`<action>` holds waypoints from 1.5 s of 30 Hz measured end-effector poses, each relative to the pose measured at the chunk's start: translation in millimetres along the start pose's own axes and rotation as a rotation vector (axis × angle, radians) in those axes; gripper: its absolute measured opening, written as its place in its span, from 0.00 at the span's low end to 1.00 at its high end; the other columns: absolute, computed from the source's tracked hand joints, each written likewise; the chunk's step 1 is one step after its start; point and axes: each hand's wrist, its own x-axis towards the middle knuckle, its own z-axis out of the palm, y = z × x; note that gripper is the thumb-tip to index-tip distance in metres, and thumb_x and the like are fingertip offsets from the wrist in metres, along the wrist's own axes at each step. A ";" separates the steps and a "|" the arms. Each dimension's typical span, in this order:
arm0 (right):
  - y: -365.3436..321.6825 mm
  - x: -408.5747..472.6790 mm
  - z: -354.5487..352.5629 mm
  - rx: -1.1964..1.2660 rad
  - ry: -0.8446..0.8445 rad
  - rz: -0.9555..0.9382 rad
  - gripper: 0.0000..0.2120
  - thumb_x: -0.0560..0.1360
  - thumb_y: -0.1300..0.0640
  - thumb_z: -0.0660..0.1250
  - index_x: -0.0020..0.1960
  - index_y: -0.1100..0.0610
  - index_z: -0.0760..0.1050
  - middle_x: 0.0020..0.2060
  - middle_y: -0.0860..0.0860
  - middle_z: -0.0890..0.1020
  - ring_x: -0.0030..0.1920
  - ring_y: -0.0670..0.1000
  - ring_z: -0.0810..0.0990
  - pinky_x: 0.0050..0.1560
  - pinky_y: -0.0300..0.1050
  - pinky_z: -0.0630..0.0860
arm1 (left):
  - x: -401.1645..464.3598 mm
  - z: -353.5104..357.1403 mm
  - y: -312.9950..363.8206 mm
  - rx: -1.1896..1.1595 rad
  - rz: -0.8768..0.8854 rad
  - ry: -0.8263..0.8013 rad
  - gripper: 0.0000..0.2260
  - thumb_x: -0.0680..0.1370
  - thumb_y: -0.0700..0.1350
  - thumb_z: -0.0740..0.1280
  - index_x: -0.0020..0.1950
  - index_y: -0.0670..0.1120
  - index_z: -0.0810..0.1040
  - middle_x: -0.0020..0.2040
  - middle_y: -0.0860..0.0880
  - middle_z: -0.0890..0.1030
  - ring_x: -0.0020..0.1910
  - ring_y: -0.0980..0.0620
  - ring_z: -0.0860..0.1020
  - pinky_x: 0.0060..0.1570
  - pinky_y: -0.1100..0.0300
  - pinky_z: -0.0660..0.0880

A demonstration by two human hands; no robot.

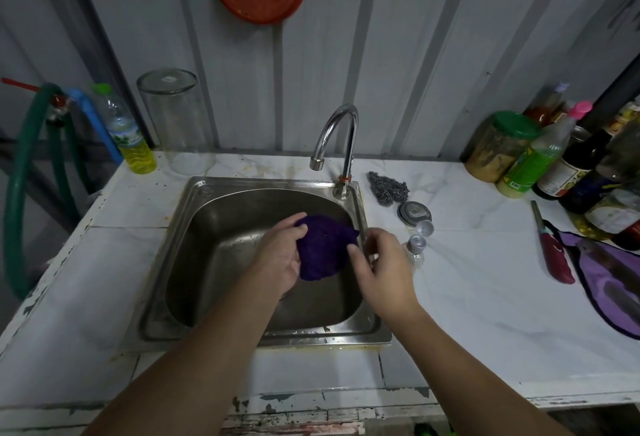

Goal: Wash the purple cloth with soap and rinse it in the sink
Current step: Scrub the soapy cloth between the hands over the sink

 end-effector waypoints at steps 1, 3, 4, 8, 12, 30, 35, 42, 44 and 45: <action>-4.2 8.1 3.8 0.019 -0.037 0.036 0.21 0.78 0.44 0.66 0.64 0.58 0.76 0.54 0.51 0.80 0.53 0.49 0.79 0.54 0.45 0.76 | -0.5 -0.7 1.0 0.015 0.008 -0.013 0.16 0.83 0.36 0.62 0.68 0.48 0.78 0.62 0.43 0.83 0.59 0.43 0.83 0.42 0.50 0.82; -13.8 26.1 9.5 0.124 -0.132 0.121 0.27 0.79 0.39 0.60 0.69 0.57 0.73 0.59 0.51 0.80 0.60 0.52 0.79 0.61 0.49 0.75 | 0.0 -3.7 3.2 0.051 0.028 -0.039 0.16 0.83 0.36 0.62 0.66 0.49 0.79 0.62 0.43 0.83 0.59 0.42 0.82 0.47 0.47 0.83; -19.5 34.7 11.0 0.201 -0.190 0.167 0.28 0.80 0.39 0.58 0.71 0.57 0.72 0.60 0.50 0.80 0.62 0.53 0.78 0.63 0.50 0.74 | 0.4 -5.3 4.4 0.075 0.041 -0.054 0.15 0.82 0.36 0.62 0.64 0.50 0.80 0.62 0.43 0.83 0.60 0.42 0.82 0.50 0.45 0.83; -34.7 65.3 15.0 0.450 -0.415 0.367 0.22 0.81 0.39 0.60 0.70 0.48 0.73 0.61 0.49 0.79 0.64 0.54 0.78 0.69 0.53 0.73 | 3.3 -14.3 12.1 0.251 0.113 -0.101 0.17 0.80 0.37 0.65 0.65 0.53 0.79 0.63 0.44 0.82 0.59 0.42 0.83 0.61 0.41 0.80; -38.0 76.4 25.3 0.589 -0.692 0.500 0.24 0.78 0.37 0.64 0.61 0.55 0.78 0.51 0.56 0.86 0.51 0.57 0.87 0.52 0.51 0.83 | 6.4 -21.8 26.9 0.465 0.181 -0.150 0.21 0.80 0.40 0.68 0.72 0.50 0.74 0.64 0.46 0.80 0.59 0.44 0.82 0.62 0.43 0.80; -65.4 -0.9 93.3 0.385 -0.044 -0.054 0.18 0.68 0.40 0.72 0.35 0.52 0.70 0.33 0.46 0.74 0.34 0.48 0.74 0.34 0.53 0.76 | 52.3 -31.5 7.3 0.083 0.002 0.168 0.22 0.76 0.62 0.70 0.40 0.43 0.75 0.34 0.45 0.74 0.33 0.47 0.75 0.36 0.56 0.74; -52.6 40.1 106.0 0.297 0.075 0.240 0.19 0.77 0.43 0.68 0.33 0.54 0.74 0.29 0.49 0.79 0.34 0.52 0.80 0.36 0.47 0.75 | 60.9 -13.1 -10.2 0.131 -0.068 0.160 0.18 0.74 0.56 0.68 0.41 0.41 0.82 0.39 0.38 0.83 0.41 0.39 0.84 0.47 0.49 0.81; -53.4 37.6 113.0 0.241 0.091 0.222 0.20 0.79 0.47 0.62 0.32 0.54 0.72 0.27 0.51 0.79 0.33 0.55 0.80 0.36 0.47 0.74 | 57.8 -0.8 16.6 0.202 0.021 0.297 0.15 0.82 0.50 0.64 0.40 0.41 0.77 0.43 0.42 0.80 0.42 0.44 0.78 0.45 0.54 0.72; -63.7 18.6 118.4 0.295 0.087 0.101 0.20 0.77 0.45 0.62 0.31 0.56 0.71 0.26 0.52 0.77 0.31 0.55 0.78 0.34 0.52 0.75 | 62.7 -10.1 20.2 0.236 0.042 0.296 0.18 0.83 0.49 0.62 0.37 0.43 0.74 0.41 0.43 0.79 0.43 0.44 0.77 0.46 0.56 0.70; -66.3 15.4 120.0 0.295 0.082 0.035 0.20 0.76 0.45 0.63 0.31 0.56 0.71 0.26 0.52 0.77 0.30 0.55 0.77 0.33 0.54 0.75 | 59.3 -14.8 18.3 0.225 0.078 0.268 0.18 0.84 0.50 0.60 0.36 0.44 0.73 0.38 0.44 0.77 0.41 0.45 0.76 0.46 0.55 0.70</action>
